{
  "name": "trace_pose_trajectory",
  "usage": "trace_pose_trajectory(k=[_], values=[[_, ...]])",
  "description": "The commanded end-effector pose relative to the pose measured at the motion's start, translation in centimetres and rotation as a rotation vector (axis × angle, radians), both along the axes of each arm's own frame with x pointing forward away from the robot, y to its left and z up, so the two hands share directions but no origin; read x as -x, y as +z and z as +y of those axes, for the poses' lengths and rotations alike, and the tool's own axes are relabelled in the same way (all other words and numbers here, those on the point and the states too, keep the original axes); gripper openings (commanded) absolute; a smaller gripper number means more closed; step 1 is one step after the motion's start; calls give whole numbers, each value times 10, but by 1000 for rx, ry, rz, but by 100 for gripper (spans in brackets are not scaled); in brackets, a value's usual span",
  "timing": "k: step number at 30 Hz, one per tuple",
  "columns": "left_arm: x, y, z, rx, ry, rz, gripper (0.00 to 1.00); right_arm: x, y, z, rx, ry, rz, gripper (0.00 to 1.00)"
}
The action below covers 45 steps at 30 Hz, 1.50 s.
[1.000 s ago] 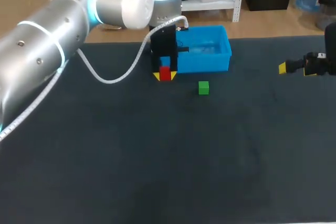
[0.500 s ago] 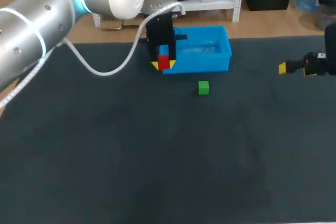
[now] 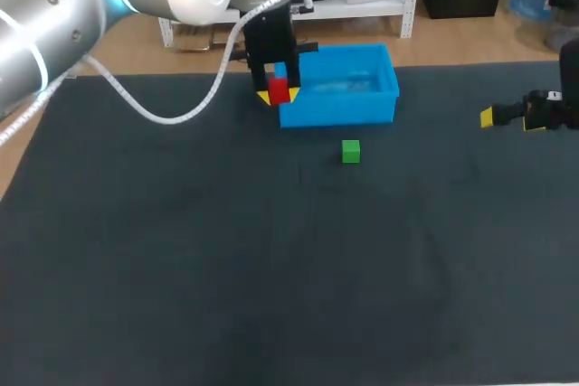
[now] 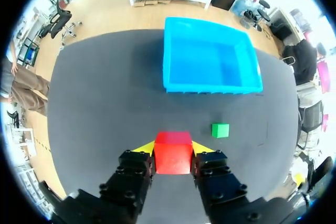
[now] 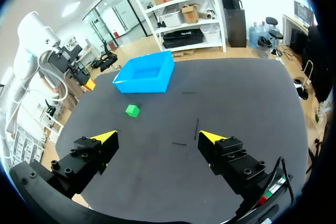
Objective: Use the left arm to pick the red cube and place it into the blue plastic box first, then use the right arm to grasp the green cube and put it into the same blue plastic box after the first action is fully finished.
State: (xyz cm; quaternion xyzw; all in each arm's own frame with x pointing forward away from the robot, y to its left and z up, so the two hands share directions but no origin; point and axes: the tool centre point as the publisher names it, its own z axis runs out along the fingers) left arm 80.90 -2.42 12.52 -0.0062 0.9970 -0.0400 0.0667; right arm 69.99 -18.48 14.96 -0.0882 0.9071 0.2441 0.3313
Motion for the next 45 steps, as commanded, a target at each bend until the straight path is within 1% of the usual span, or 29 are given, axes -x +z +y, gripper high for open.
trace_pose_trajectory(k=[1,5,13,22,31,38,45], values=[[3,8,5,12,-3,-48,0,0,0,0,2,-1,1,100],[-2,16,4,22,-11,-78,0,0,0,0,2,-1,1,100],[-13,28,1,36,-30,-106,0,0,0,0,2,-1,1,100],[-24,37,-3,35,-50,-129,0,0,0,0,2,-1,1,100],[-41,48,-7,41,-50,-157,0,0,0,0,2,-1,1,100],[-54,53,-12,42,-51,-178,0,0,0,0,2,-1,1,100],[-63,56,-17,43,-59,-191,0,0,0,0,2,-1,1,100]])
